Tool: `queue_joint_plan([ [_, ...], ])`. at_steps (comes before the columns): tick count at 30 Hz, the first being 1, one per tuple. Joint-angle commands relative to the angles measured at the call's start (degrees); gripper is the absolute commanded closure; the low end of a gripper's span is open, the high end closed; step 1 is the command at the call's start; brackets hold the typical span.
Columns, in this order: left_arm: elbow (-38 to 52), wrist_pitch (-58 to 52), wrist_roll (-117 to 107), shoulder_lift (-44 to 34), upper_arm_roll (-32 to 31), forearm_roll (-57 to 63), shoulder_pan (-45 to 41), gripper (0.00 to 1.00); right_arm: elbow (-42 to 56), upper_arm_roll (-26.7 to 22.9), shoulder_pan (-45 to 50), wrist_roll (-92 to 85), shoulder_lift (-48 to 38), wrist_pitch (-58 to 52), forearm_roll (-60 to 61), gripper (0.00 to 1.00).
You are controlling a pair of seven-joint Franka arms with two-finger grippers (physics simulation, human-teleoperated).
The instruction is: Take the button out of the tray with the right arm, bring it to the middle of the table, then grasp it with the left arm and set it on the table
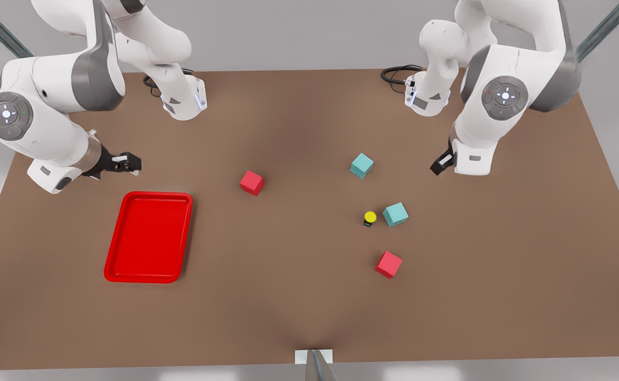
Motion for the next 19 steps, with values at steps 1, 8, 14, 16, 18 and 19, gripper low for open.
queue_joint_plan([
  [1, -0.60, 2.91, 68.99, -0.41, -0.47, -0.10, 0.30, 0.00, 0.06, 0.01, -0.22, -0.03, -0.06, -0.09, 0.11, 0.00],
  [8, -0.24, 3.00, 64.42, -2.52, -0.47, -0.19, 0.30, 0.00, 0.06, 0.01, -0.13, -0.03, -0.06, -0.09, 0.02, 0.00],
  [14, -0.24, 2.91, 64.33, -2.52, -0.47, -0.19, 0.30, 0.00, 0.15, -0.34, -1.27, -0.12, -0.06, -0.09, 0.02, 0.00],
  [16, -0.24, 2.91, 64.33, -2.52, -0.47, -0.19, 0.30, 0.00, 0.15, -0.34, -1.36, -0.12, -0.06, -0.09, -0.16, 0.00],
  [18, -0.24, 3.00, 64.33, -2.52, -0.47, -0.19, 0.30, 0.00, 0.23, -0.43, -1.71, -0.12, -0.06, -0.09, 0.02, 0.00],
  [19, -0.24, 2.91, 64.42, -2.52, -0.47, -0.19, 0.30, 0.00, 0.23, -0.34, -1.71, -0.12, -0.06, -0.09, 0.02, 0.00],
])
